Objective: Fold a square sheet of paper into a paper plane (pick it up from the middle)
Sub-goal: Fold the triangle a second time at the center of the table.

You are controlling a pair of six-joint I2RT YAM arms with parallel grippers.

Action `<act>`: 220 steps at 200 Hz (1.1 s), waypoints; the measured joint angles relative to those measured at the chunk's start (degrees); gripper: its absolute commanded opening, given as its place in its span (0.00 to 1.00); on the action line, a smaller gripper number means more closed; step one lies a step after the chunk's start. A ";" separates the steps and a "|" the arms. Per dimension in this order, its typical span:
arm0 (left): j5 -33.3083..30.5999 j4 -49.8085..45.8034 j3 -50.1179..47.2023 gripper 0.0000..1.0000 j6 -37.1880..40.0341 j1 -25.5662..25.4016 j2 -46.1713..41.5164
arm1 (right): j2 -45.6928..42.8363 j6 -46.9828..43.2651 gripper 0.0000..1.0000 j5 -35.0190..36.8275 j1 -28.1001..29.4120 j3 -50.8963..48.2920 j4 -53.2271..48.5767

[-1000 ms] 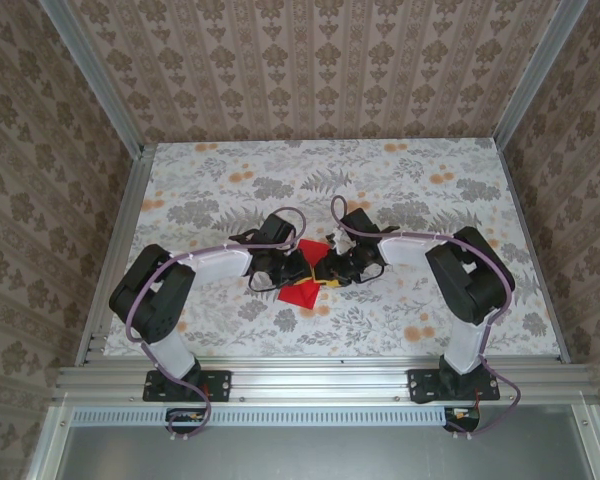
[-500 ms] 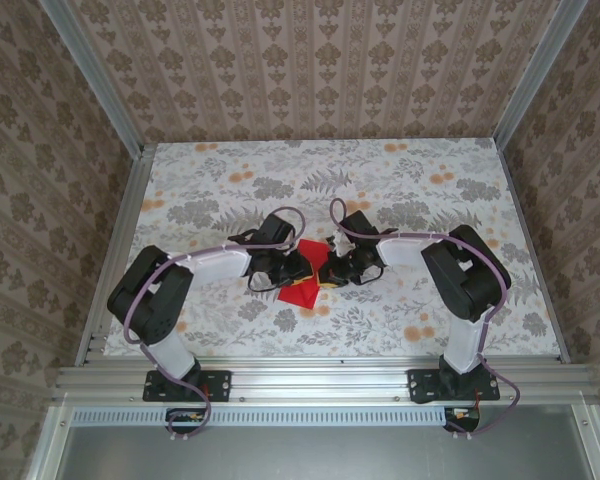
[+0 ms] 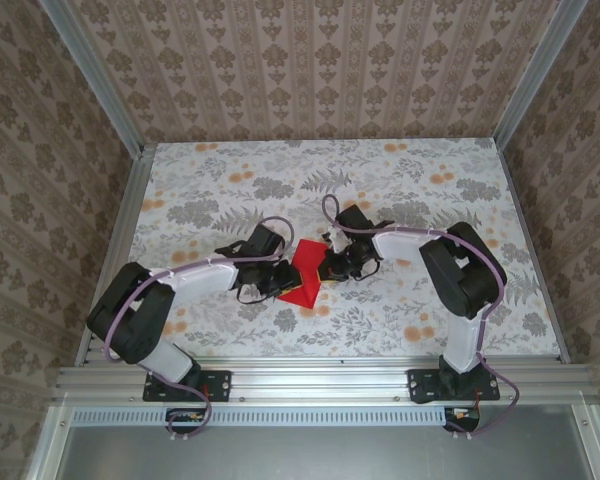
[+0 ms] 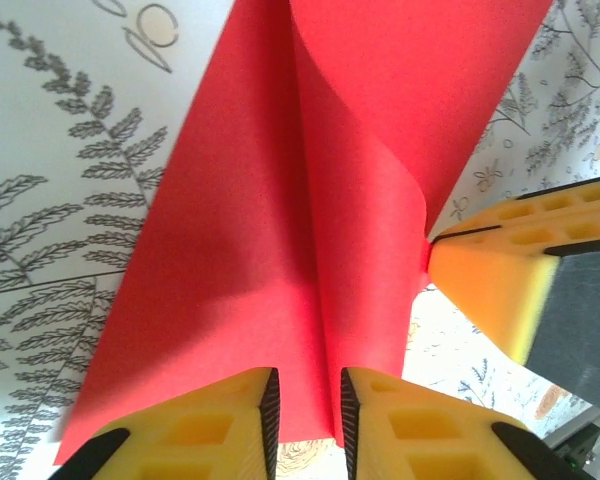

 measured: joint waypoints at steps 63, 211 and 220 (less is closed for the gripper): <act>-2.21 -5.03 0.11 0.09 1.57 -0.07 2.60 | 2.10 -2.56 0.00 1.20 0.13 2.69 -2.60; -3.87 -8.15 2.38 0.08 3.30 -1.20 3.93 | 3.17 -4.04 0.02 2.86 0.20 4.48 -4.94; -3.89 -8.15 2.38 0.08 3.30 -1.20 3.93 | 3.17 -4.04 0.02 2.89 0.20 4.48 -4.94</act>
